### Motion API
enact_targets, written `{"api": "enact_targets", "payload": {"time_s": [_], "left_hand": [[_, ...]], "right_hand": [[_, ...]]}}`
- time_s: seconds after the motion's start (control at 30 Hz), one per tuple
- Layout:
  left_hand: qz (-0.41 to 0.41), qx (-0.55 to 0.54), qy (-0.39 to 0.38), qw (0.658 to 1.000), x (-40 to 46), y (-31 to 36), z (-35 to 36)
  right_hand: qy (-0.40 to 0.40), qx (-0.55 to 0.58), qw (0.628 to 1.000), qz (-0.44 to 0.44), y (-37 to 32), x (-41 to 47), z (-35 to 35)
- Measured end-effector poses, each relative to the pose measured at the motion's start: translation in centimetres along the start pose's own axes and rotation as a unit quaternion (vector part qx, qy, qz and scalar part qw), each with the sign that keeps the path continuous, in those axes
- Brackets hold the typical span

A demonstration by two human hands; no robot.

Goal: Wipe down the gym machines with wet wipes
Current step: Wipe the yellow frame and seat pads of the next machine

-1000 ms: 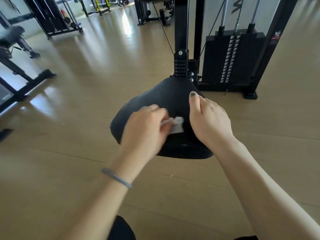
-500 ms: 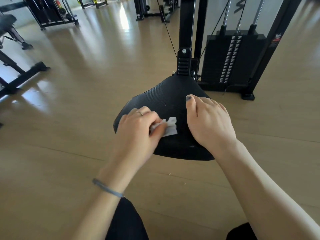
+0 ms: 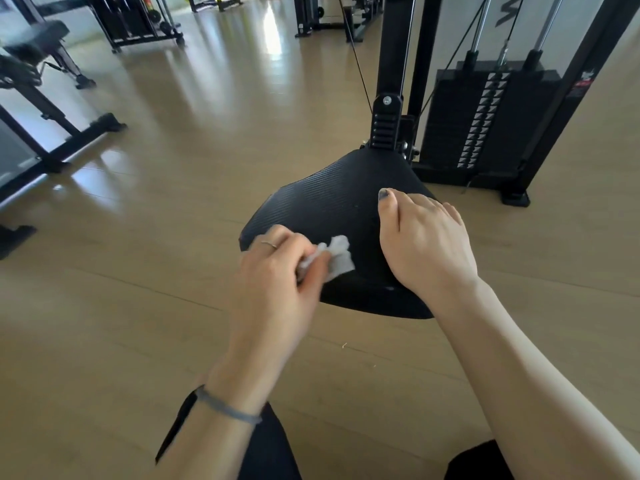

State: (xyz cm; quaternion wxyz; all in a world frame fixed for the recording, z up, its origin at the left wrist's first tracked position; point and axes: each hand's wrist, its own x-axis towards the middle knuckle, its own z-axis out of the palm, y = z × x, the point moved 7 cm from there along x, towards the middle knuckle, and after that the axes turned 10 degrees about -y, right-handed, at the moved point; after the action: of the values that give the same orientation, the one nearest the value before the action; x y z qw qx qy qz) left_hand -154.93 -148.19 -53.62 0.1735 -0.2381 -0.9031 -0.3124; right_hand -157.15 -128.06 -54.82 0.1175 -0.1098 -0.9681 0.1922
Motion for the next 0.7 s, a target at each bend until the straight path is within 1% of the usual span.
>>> {"api": "enact_targets", "payload": {"time_s": [0.13, 0.2, 0.23, 0.27, 0.3, 0.37, 0.4, 0.43, 0.47, 0.53, 0.6, 0.63, 0.7], "left_hand": [[-0.121, -0.059, 0.06, 0.989, -0.4, -5.7, -2.8], [-0.16, -0.064, 0.089, 0.981, -1.1, -5.5, -2.8], [-0.163, -0.06, 0.099, 0.98, -1.5, -4.7, -2.4], [-0.15, -0.057, 0.101, 0.982, -1.8, -3.4, -1.7], [-0.12, -0.052, 0.094, 0.987, -2.0, -1.9, -1.0], [-0.036, -0.022, 0.07, 0.997, -2.4, 1.1, 0.6], [-0.009, 0.0, 0.065, 0.998, -2.7, 1.9, 1.0], [-0.003, 0.012, 0.072, 0.997, -2.8, 2.0, 0.9], [-0.022, 0.012, 0.091, 0.996, -2.9, 1.3, 0.6], [-0.117, -0.037, 0.15, 0.981, -3.1, -1.8, -0.4], [-0.217, -0.121, 0.2, 0.948, -3.4, -5.0, -0.7], [-0.252, -0.147, 0.216, 0.932, -3.6, -5.9, -0.4], [-0.289, -0.172, 0.237, 0.912, -3.6, -6.0, 0.4]], "right_hand": [[-0.004, -0.012, 1.0, -0.002, 0.0, 0.0, 0.2], [-0.013, -0.012, 1.0, -0.003, -0.1, 0.0, 0.4], [-0.016, -0.01, 1.0, -0.003, -0.1, 0.0, 0.4], [-0.019, -0.006, 1.0, -0.002, -0.1, 0.0, 0.4], [-0.02, -0.001, 1.0, -0.002, -0.1, -0.1, 0.4], [-0.016, 0.004, 1.0, -0.001, 0.0, -0.1, 0.4], [-0.014, 0.005, 1.0, -0.002, 0.1, 0.0, 0.3], [-0.013, 0.006, 1.0, -0.002, 0.2, 0.0, 0.3], [-0.012, 0.007, 1.0, -0.001, 0.2, 0.1, 0.3], [-0.008, 0.005, 1.0, 0.003, 0.2, 0.1, 0.2], [-0.008, -0.001, 1.0, 0.007, 0.1, 0.0, 0.2], [-0.008, -0.003, 1.0, 0.008, 0.1, 0.0, 0.2], [-0.01, -0.01, 1.0, 0.006, 0.0, 0.0, 0.1]]}}
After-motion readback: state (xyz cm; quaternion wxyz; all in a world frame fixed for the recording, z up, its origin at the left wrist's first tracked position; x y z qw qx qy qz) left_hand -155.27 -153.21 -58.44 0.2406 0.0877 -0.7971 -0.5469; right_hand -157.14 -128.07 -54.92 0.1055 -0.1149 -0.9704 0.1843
